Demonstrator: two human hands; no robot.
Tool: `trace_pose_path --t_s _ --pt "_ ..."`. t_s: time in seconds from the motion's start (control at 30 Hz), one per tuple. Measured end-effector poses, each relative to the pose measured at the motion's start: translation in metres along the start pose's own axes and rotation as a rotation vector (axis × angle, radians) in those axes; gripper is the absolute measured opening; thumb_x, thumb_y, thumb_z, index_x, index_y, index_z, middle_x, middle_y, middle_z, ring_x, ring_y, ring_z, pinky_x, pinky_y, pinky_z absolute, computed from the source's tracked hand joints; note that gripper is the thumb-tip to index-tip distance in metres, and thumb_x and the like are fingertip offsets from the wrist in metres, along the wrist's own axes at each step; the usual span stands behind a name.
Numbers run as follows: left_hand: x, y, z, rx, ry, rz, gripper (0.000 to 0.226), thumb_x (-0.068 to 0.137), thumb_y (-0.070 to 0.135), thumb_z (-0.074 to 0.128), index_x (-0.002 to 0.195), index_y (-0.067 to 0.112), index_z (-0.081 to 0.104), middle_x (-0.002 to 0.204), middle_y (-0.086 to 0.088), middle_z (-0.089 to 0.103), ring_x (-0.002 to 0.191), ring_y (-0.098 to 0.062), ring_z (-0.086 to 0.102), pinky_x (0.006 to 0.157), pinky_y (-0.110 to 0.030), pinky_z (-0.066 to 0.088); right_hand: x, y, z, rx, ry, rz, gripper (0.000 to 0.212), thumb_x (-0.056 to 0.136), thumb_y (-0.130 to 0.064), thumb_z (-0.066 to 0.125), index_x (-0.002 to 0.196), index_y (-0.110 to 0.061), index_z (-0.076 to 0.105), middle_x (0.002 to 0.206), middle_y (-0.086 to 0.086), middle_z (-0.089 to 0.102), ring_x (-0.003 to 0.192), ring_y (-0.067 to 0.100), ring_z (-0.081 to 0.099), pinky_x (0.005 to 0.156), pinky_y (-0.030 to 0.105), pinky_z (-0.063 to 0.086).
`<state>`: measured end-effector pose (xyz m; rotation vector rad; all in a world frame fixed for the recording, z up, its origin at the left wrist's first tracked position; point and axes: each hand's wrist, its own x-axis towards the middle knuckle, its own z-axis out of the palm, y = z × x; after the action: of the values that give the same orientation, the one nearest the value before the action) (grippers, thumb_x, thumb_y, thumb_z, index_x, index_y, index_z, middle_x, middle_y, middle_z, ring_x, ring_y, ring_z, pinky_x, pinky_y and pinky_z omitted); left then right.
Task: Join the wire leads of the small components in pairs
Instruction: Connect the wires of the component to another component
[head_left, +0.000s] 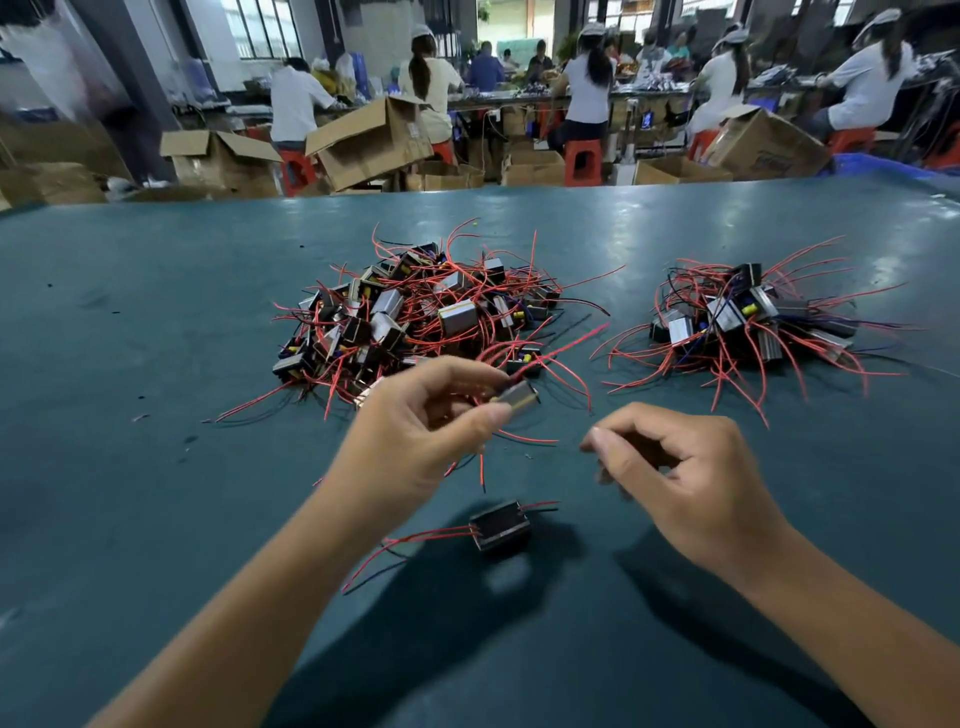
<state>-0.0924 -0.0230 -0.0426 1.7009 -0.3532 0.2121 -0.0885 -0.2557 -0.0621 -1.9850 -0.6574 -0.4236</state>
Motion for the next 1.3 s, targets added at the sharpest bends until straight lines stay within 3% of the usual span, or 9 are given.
trace_pose_path --t_s 0.1,0.2,0.33,0.4,0.6,0.77,0.87,1.0,1.3 --pt "-0.006 -0.006 0.021 0.085 -0.015 0.033 0.026 0.080 0.031 0.077 0.105 0.025 0.071 0.085 -0.007 0.069 0.072 -0.017 0.059 0.072 -0.040 0.051 -0.004 -0.009 0.008 0.213 -0.046 0.188 0.022 0.087 -0.043 0.059 0.087 -0.025 0.072 0.075 -0.004 0.074 0.060 0.013 0.070 0.049 0.024 0.051" --pt "-0.010 -0.008 0.029 0.096 -0.040 0.039 0.029 0.081 0.038 0.074 0.108 0.030 0.068 0.087 0.002 0.069 0.075 -0.023 0.062 0.076 -0.049 0.054 -0.003 -0.011 0.013 0.381 -0.043 0.321 0.013 0.092 -0.031 0.068 0.092 -0.019 0.074 0.082 0.004 0.075 0.067 0.021 0.073 0.049 0.031 0.055" --pt "-0.010 -0.008 0.028 0.069 -0.093 0.037 0.022 0.087 0.026 0.073 0.108 0.031 0.071 0.089 0.009 0.073 0.076 -0.007 0.066 0.076 -0.030 0.057 0.001 -0.014 0.013 0.601 -0.044 0.436 0.030 0.077 -0.029 0.069 0.095 -0.006 0.069 0.085 0.014 0.074 0.074 0.024 0.073 0.050 0.032 0.056" --pt "-0.010 -0.007 0.027 0.074 -0.108 0.022 0.021 0.087 0.026 0.072 0.108 0.033 0.072 0.090 0.007 0.075 0.078 -0.008 0.067 0.077 -0.035 0.058 0.001 -0.015 0.013 0.646 -0.041 0.462 0.033 0.073 -0.029 0.070 0.095 -0.004 0.068 0.083 0.016 0.074 0.075 0.024 0.072 0.049 0.031 0.055" --pt "-0.011 -0.007 0.025 0.080 -0.119 0.008 0.018 0.086 0.029 0.074 0.105 0.029 0.074 0.088 -0.009 0.072 0.074 -0.027 0.065 0.077 -0.052 0.053 0.001 -0.015 0.014 0.699 -0.033 0.475 0.037 0.070 -0.028 0.072 0.094 -0.001 0.065 0.082 0.018 0.072 0.074 0.027 0.070 0.046 0.029 0.051" --pt "-0.012 -0.009 0.025 0.118 -0.140 0.019 0.024 0.087 0.028 0.074 0.111 0.023 0.074 0.091 0.002 0.072 0.080 -0.016 0.066 0.078 -0.036 0.056 0.001 -0.014 0.014 0.705 -0.049 0.459 0.034 0.073 -0.026 0.071 0.092 0.001 0.065 0.080 0.018 0.071 0.071 0.027 0.069 0.046 0.030 0.052" --pt "-0.011 -0.011 0.024 0.096 -0.155 0.006 0.028 0.086 0.028 0.075 0.113 0.030 0.073 0.095 -0.003 0.073 0.085 -0.021 0.067 0.083 -0.041 0.055 0.002 -0.014 0.013 0.717 -0.034 0.455 0.034 0.073 -0.025 0.071 0.093 0.001 0.064 0.079 0.017 0.070 0.069 0.026 0.068 0.047 0.030 0.052" --pt "-0.010 -0.009 0.021 0.053 -0.200 0.004 0.034 0.085 0.024 0.076 0.117 0.033 0.071 0.101 0.003 0.076 0.094 -0.010 0.070 0.087 -0.030 0.057 0.003 -0.013 0.012 0.726 -0.051 0.472 0.038 0.073 -0.025 0.070 0.098 0.003 0.062 0.082 0.018 0.071 0.070 0.025 0.068 0.047 0.030 0.052" --pt "-0.013 -0.009 0.032 0.568 0.007 0.320 0.054 0.075 0.023 0.088 0.123 0.017 0.064 0.091 0.007 0.062 0.080 -0.012 0.059 0.076 -0.025 0.050 -0.003 -0.020 0.023 0.732 0.015 0.552 0.031 0.073 -0.031 0.070 0.092 -0.007 0.071 0.081 0.013 0.073 0.072 0.023 0.073 0.054 0.029 0.056"
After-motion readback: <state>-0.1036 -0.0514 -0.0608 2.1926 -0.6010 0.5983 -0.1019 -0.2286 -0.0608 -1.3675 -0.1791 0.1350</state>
